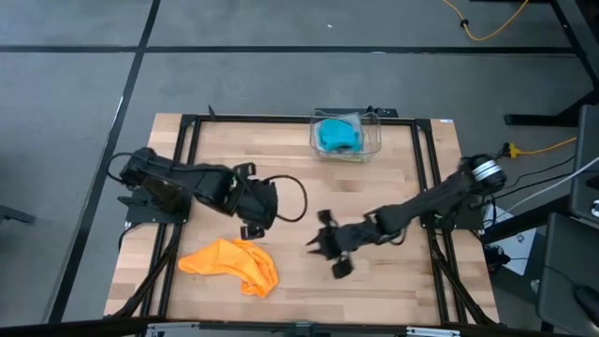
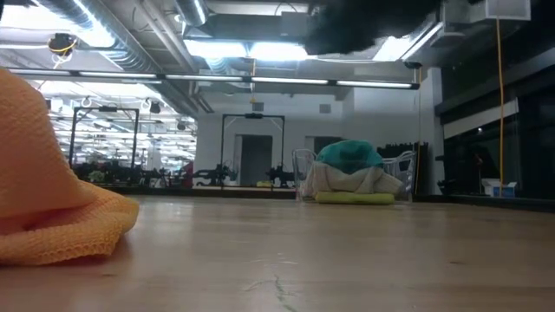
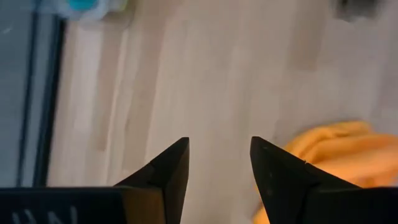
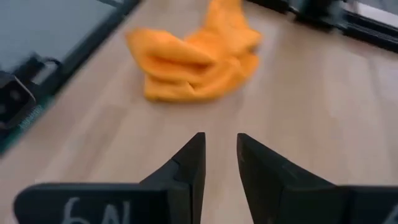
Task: Fold microfiber towels
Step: Fold the yellow microfiber towel
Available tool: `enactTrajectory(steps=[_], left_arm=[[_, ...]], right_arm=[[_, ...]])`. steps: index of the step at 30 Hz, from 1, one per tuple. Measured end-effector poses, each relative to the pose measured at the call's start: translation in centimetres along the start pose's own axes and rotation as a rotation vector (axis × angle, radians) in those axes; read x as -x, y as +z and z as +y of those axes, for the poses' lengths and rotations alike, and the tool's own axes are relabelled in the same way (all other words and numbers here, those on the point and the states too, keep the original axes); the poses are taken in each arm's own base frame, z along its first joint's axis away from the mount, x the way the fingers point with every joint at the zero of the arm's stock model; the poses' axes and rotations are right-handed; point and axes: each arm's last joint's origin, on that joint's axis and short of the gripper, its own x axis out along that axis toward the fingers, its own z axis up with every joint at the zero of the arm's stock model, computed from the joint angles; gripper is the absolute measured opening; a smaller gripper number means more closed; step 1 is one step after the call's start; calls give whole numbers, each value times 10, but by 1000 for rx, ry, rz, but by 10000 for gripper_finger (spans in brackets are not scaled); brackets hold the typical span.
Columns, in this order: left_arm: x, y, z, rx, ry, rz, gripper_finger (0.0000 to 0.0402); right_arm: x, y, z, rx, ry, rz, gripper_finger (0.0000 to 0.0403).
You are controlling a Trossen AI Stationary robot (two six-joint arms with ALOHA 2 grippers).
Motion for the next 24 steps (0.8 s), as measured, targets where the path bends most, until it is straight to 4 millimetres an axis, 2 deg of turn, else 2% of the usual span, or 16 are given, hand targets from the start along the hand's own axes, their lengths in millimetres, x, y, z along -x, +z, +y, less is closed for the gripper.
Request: enactTrajectory(steps=[5, 8, 10, 14, 17, 20, 24], left_arm=[[-14, -25, -17, 44, 27, 63, 163], [-36, -38, -29, 99, -15, 181, 163], [-54, -52, -42, 131, -62, 283, 163], [-99, -85, -73, 127, -166, 393, 163], [-126, -107, -88, 132, -216, 397, 160], [-136, -120, -92, 175, -194, 425, 154], [-134, -129, -94, 207, -188, 502, 148]], right_arm=[[-50, 14, 7, 3, 23, 75, 94], [-74, 20, 7, 6, 21, 208, 94], [-81, 23, 6, -16, 17, 318, 94], [-72, 24, 1, -57, -23, 507, 94], [-58, 22, 0, -78, -82, 574, 94], [-42, 24, 3, -101, -122, 596, 94], [-28, 24, 9, -112, -179, 636, 94]])
